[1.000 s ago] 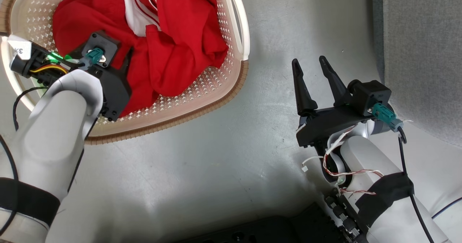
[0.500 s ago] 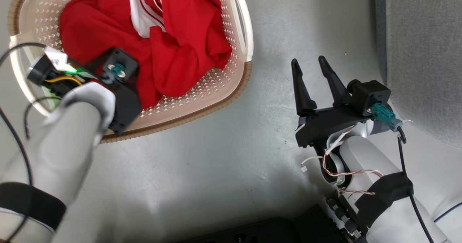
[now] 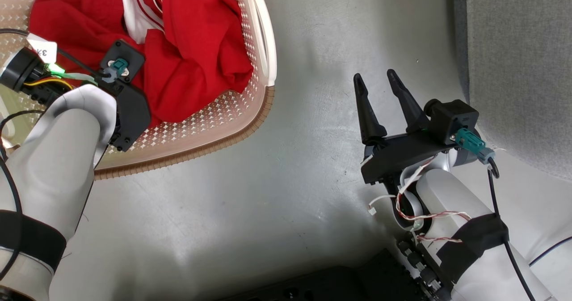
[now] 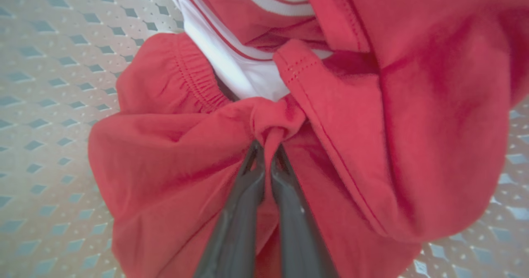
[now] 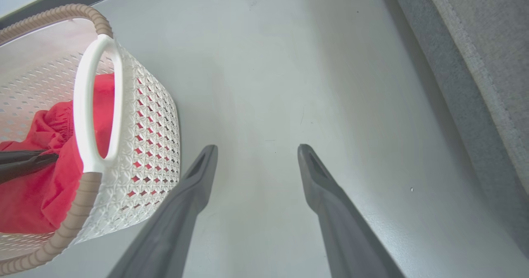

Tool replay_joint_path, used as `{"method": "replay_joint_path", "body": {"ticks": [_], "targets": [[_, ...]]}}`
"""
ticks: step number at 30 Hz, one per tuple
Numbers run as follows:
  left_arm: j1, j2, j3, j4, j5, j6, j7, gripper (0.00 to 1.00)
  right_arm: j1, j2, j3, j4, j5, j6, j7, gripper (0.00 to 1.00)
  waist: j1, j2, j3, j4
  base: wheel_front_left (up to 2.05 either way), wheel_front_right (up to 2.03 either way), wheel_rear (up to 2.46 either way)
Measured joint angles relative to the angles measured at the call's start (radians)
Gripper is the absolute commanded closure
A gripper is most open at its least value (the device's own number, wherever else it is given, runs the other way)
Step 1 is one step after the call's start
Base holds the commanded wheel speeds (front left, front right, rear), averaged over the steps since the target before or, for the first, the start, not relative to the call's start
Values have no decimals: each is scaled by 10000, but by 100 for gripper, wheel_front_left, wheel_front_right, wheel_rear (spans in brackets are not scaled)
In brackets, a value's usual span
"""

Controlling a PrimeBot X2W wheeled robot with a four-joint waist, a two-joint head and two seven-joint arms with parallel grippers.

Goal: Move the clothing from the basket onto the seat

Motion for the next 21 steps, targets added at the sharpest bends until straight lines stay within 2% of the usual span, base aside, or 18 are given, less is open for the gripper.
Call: {"method": "replay_joint_path", "body": {"ticks": [8, 21], "targets": [[0, -222, 17, 274, -42, -75, -397, 100, -15, -4, -180, 150, -6, 0, 0, 0, 0, 0, -114, 38, 0, 0, 0], [353, -878, 115, 414, -571, -159, -1628, 100, -44, 8, -462, 497, -111, 0, 0, 0, 0, 0, -764, 237, 0, 0, 0]]}}
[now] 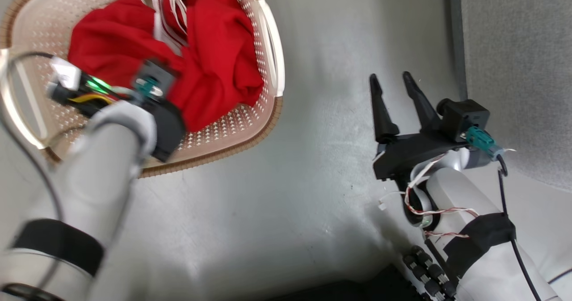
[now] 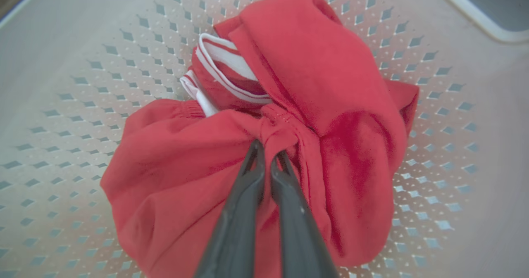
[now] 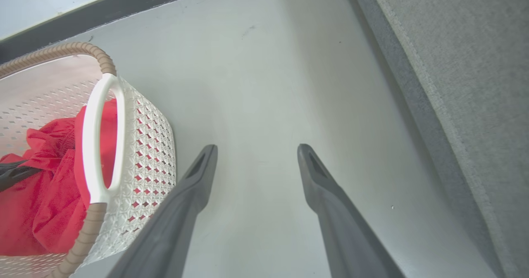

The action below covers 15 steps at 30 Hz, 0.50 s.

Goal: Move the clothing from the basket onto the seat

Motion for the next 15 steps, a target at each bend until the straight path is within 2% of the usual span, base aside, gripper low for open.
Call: {"method": "replay_joint_path", "body": {"ticks": [5, 15], "targets": [[753, -779, 40, -332, -201, -2, -334, 100, 60, -15, -345, 316, -174, 0, 0, 0, 0, 0, -413, 128, 0, 0, 0], [854, -694, 529, -280, -853, -4, -995, 100, 112, -10, -566, 637, -458, 0, 0, 0, 0, 0, -1314, 445, 0, 0, 0]]}}
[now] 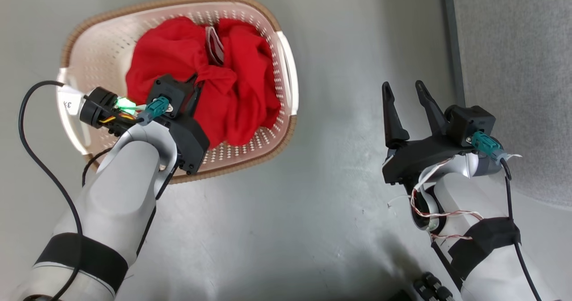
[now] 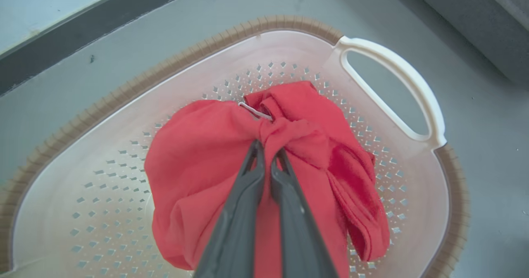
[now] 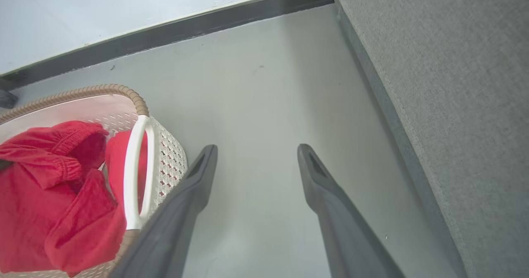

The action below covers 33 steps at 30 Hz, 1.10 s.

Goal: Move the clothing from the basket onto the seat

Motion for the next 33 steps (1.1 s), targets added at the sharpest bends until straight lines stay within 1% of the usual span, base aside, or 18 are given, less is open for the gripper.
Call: {"method": "replay_joint_path", "body": {"ticks": [5, 14, 33], "targets": [[85, -96, 125, -17, -362, -8, -115, 100, 19, 2, -123, 190, -207, 0, 2, 0, -1, 0, -442, 159, 0, 0, 0], [527, -341, 173, -159, -640, -12, -286, 100, 133, 0, -297, 500, -407, 0, 0, 0, -1, 0, -1276, 421, 0, 0, 0], [1438, -479, 217, -779, -1624, -84, -449, 100, 519, -2, -692, 1187, -955, 0, 2, 0, -1, 1, -3058, 947, 0, 0, 0]]}}
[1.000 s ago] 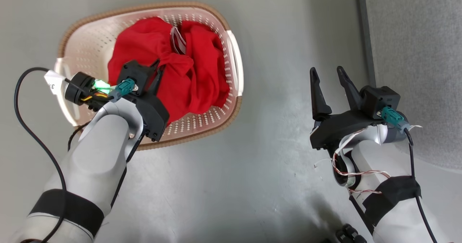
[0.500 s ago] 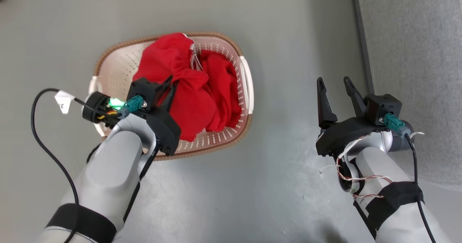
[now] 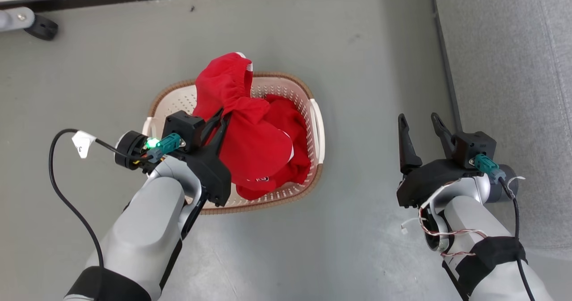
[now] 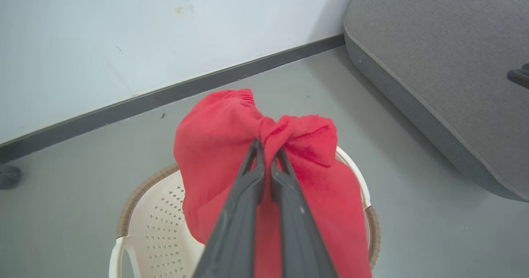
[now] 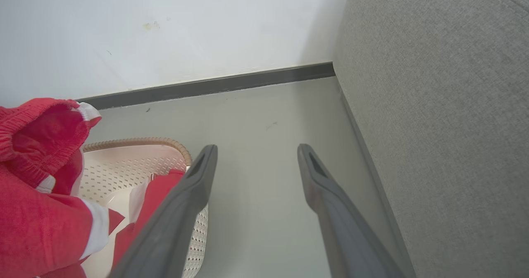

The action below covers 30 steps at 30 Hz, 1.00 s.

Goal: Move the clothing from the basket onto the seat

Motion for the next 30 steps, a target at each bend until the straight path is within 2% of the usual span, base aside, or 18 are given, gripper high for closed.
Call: {"method": "replay_joint_path", "body": {"ticks": [30], "targets": [[1516, -128, 654, -1151, -675, 0, -6, 100, 1337, 2, 261, 468, -167, 29, 2, 0, 0, -1, -2735, 631, 0, 0, 0]]}}
